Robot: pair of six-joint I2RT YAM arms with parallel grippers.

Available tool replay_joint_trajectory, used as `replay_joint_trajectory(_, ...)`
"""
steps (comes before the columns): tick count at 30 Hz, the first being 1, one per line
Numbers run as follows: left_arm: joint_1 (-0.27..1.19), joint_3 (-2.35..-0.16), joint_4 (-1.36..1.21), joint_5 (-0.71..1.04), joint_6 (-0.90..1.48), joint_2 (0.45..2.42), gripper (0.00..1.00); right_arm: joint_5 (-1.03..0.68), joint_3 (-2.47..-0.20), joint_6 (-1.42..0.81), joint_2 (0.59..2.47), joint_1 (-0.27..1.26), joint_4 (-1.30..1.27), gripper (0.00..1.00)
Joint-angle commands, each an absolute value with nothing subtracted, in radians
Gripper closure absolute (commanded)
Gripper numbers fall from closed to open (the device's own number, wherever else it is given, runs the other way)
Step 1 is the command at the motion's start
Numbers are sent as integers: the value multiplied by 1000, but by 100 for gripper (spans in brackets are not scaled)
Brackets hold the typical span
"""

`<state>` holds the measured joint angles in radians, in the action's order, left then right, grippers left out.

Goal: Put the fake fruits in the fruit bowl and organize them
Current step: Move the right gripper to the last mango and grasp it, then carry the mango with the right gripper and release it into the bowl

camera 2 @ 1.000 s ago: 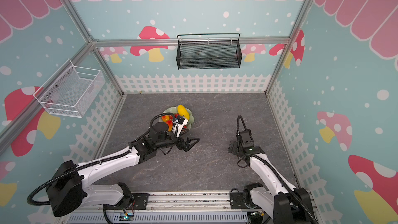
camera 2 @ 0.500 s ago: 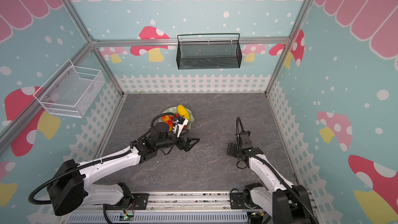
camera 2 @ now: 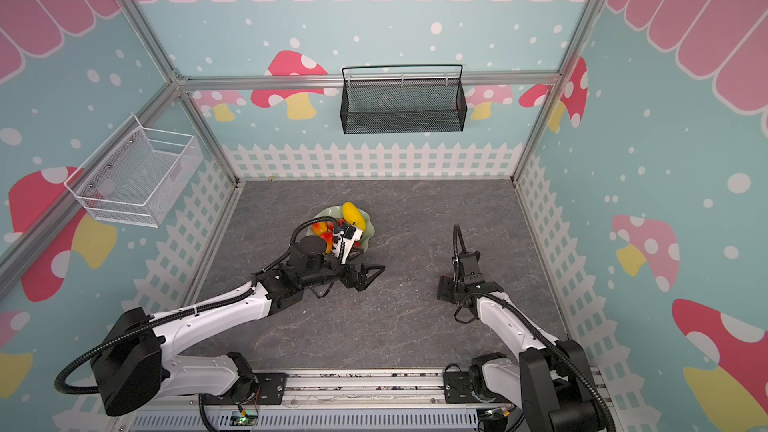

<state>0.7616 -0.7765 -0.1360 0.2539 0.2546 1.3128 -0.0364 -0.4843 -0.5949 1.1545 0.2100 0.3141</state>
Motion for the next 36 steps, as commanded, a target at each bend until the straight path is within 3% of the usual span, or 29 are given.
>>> replay_joint_trajectory(1, 766, -782, -145, 242, 256, 1309, 0, -45, -477, -586, 1161, 207, 291, 34)
replay_joint_trajectory(12, 737, -802, -84, 120, 304, 1280, 0, -86, -486, -484, 1203, 208, 181, 50)
replay_joint_trajectory(23, 479, -739, 150, -9, 398, 1089, 0, -302, -584, -286, 1217, 274, -13, 60)
replay_joint_trajectory(29, 377, -708, 215, -12, 457, 1038, 0, -377, -819, -147, 1386, 468, -46, 60)
replay_joint_trajectory(36, 348, -712, 316, -67, 504, 992, 0, -407, -1072, -78, 1629, 588, -60, 59)
